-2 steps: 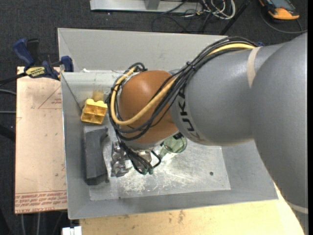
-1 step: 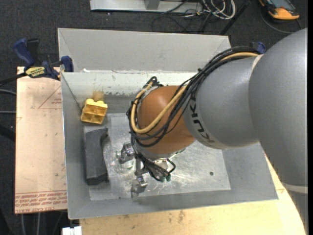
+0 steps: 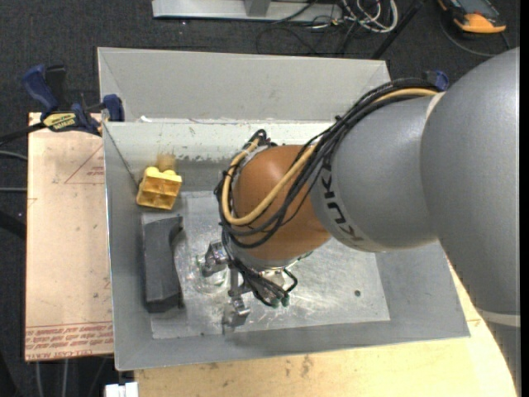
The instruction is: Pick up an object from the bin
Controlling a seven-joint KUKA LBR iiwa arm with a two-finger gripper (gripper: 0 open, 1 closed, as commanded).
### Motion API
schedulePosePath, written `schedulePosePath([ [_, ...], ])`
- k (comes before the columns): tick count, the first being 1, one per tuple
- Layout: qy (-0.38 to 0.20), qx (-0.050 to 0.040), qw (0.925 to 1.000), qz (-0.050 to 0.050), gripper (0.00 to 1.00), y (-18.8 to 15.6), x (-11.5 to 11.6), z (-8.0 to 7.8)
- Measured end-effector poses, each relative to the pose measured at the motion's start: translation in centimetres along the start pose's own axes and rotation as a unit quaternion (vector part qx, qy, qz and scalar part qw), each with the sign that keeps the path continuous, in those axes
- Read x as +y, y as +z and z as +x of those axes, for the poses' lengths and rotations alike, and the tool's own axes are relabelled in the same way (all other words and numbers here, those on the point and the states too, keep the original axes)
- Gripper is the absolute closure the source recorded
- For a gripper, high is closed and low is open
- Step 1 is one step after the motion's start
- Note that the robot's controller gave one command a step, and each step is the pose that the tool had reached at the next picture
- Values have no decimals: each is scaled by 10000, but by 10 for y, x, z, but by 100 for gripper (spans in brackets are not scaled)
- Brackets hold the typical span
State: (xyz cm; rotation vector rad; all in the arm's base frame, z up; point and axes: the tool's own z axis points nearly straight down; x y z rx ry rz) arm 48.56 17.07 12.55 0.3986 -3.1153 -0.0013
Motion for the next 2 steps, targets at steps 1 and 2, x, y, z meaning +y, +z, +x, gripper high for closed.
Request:
schedulePosePath([
  [1,-873,-38,9962,6,100,15,-76,-24],
  [2,-872,-38,9962,5,100,15,-76,-24],
])
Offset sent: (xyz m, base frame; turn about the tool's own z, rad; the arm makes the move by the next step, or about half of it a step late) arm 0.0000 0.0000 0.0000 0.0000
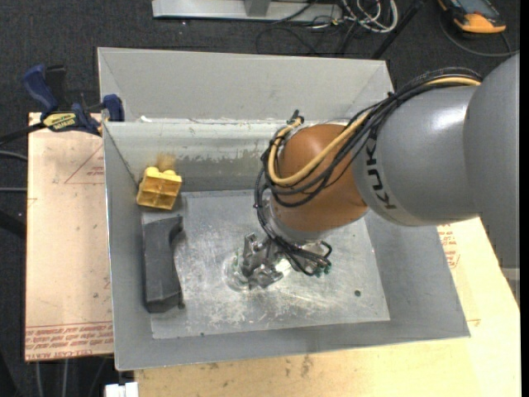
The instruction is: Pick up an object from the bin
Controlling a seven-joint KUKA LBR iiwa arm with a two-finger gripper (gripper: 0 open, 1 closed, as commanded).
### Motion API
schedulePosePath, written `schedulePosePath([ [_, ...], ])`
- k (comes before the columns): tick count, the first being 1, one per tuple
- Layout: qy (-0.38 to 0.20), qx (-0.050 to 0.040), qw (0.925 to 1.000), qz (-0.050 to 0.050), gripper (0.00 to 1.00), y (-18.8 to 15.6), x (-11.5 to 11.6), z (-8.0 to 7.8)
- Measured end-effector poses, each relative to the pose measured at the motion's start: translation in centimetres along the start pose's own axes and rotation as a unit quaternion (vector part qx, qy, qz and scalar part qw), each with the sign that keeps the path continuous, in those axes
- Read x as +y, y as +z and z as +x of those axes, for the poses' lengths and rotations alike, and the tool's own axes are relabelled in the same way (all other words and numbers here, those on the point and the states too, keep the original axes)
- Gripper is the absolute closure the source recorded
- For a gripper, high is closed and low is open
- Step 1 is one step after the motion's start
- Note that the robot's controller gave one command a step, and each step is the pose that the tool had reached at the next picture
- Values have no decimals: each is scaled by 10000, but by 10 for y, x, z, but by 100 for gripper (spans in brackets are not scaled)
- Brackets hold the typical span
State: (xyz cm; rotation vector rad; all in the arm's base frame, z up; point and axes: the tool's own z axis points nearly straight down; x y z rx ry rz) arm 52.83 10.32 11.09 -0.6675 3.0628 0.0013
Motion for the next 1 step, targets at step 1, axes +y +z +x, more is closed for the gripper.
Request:
schedulePosePath([
  [1,-390,30,9992,-11,100,-199,-12,-5],
])
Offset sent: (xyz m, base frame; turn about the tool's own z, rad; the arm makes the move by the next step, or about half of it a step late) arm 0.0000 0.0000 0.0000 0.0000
